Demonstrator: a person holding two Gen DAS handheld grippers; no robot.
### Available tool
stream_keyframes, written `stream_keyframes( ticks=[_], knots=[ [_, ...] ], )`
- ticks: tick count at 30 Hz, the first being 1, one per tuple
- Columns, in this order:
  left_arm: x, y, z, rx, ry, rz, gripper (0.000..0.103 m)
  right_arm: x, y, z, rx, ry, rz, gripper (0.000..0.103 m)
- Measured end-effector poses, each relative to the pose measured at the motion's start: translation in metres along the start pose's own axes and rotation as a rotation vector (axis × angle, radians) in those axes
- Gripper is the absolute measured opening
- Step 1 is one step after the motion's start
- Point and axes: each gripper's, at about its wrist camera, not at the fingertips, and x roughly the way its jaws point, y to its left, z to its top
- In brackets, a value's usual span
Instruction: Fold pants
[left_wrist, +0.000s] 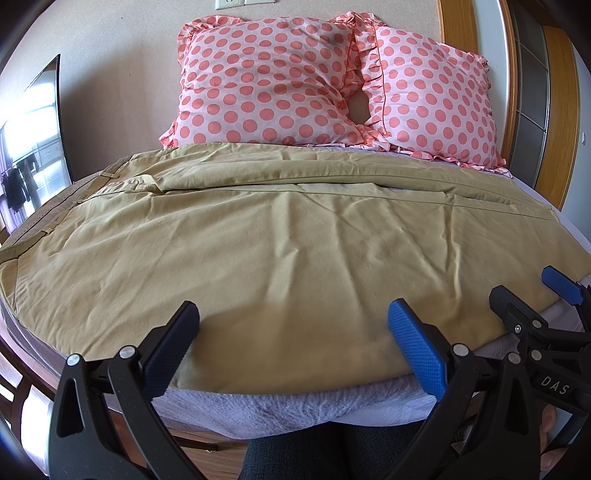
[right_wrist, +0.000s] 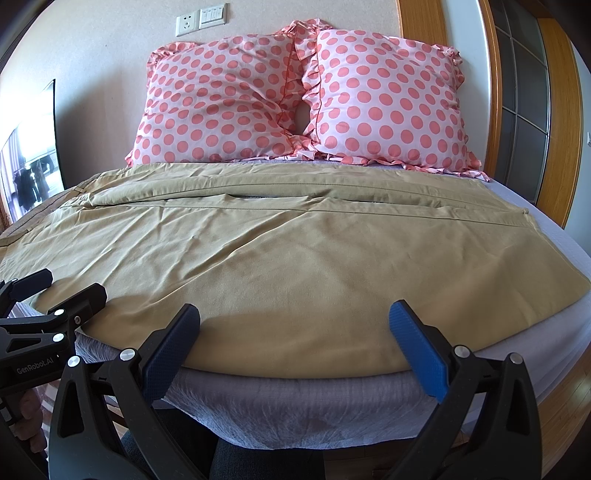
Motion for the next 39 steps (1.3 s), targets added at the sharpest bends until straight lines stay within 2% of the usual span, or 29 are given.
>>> stream_keyframes(
  ticks=[33,39],
  knots=[
    [0.000,0.000,0.000,-0.001,0.008,0.000,0.101,-0.003,0.000,-0.001,-0.005,-0.011,0.003,0.102],
    [-0.002,0.003,0.003,-0.006,0.039,-0.003,0.101,0.003,-0.009,0.006,-0.009,0.019,0.046,0.102]
  ],
)
